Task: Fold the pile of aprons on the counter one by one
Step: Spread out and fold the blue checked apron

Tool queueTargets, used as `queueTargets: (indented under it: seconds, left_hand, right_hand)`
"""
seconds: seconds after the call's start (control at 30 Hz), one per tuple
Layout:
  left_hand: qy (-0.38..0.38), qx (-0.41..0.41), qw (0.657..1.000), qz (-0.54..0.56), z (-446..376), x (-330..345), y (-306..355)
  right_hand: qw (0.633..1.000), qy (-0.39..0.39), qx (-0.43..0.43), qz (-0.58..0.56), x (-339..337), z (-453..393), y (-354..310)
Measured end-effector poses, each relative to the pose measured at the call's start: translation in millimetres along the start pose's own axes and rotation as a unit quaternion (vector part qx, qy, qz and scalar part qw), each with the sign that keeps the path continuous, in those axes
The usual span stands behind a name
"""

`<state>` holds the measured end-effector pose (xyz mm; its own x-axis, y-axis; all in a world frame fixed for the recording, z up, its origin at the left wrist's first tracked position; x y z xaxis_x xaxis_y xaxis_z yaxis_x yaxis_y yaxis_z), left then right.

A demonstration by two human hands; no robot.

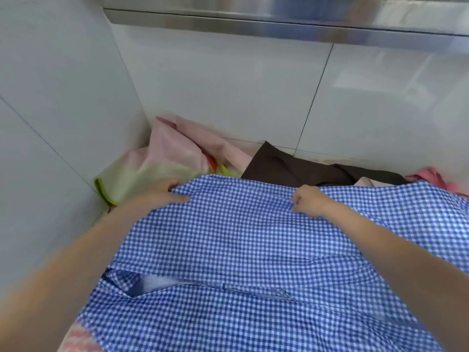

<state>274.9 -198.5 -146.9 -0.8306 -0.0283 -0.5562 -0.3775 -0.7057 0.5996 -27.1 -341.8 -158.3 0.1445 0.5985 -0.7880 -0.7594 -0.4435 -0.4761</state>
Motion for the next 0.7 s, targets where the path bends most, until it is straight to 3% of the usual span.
queueTargets:
  seconds: [0.13, 0.23, 0.3, 0.4, 0.43, 0.5, 0.57, 0.63, 0.7]
  left_hand:
    - [0.171, 0.076, 0.982, -0.027, -11, -24, 21]
    - [0.305, 0.051, 0.935, -0.176, -11, -16, 28]
    - [0.322, 0.042, 0.909, -0.262, -4, 9, 27]
    - [0.264, 0.199, 0.886, -0.326, 27, 80, 25]
    - [0.211, 0.214, 0.888, -0.349, 35, 103, 16]
    - [0.093, 0.158, 0.891, -0.415, 40, 140, -13]
    - [0.015, 0.121, 0.889, -0.441, 46, 156, -32]
    - [0.005, 0.153, 0.889, -0.431, 53, 157, -36]
    - [0.011, 0.184, 0.898, -0.400, 60, 146, -38]
  right_hand:
    - [0.985, 0.174, 0.002, -0.001, -38, -8, 0]
    - [0.986, 0.156, 0.039, 0.050, -40, -12, 7]
    - [0.990, 0.126, 0.053, 0.043, -33, -8, 13]
    - [0.983, 0.159, 0.008, 0.090, -31, 12, 12]
    - [0.973, 0.186, -0.038, 0.128, -33, 22, 6]
    - [0.955, 0.181, -0.140, 0.187, -23, 44, -4]
    - [0.940, 0.092, -0.188, 0.270, 4, 62, -1]
    - [0.916, 0.036, -0.152, 0.369, 22, 75, 21]
    - [0.907, 0.053, -0.050, 0.414, 16, 88, 44]
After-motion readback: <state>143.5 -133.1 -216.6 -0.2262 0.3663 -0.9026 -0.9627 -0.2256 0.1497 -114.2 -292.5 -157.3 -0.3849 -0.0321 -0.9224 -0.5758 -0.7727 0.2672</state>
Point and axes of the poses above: each hand's wrist, its own z-axis away from the middle knuckle, its own x-axis out of the palm, y = z × x, the point moved 7 cm from there along -z, towards the middle knuckle, and after that the axes turned 15 degrees about -x, right-handed, at the moved point
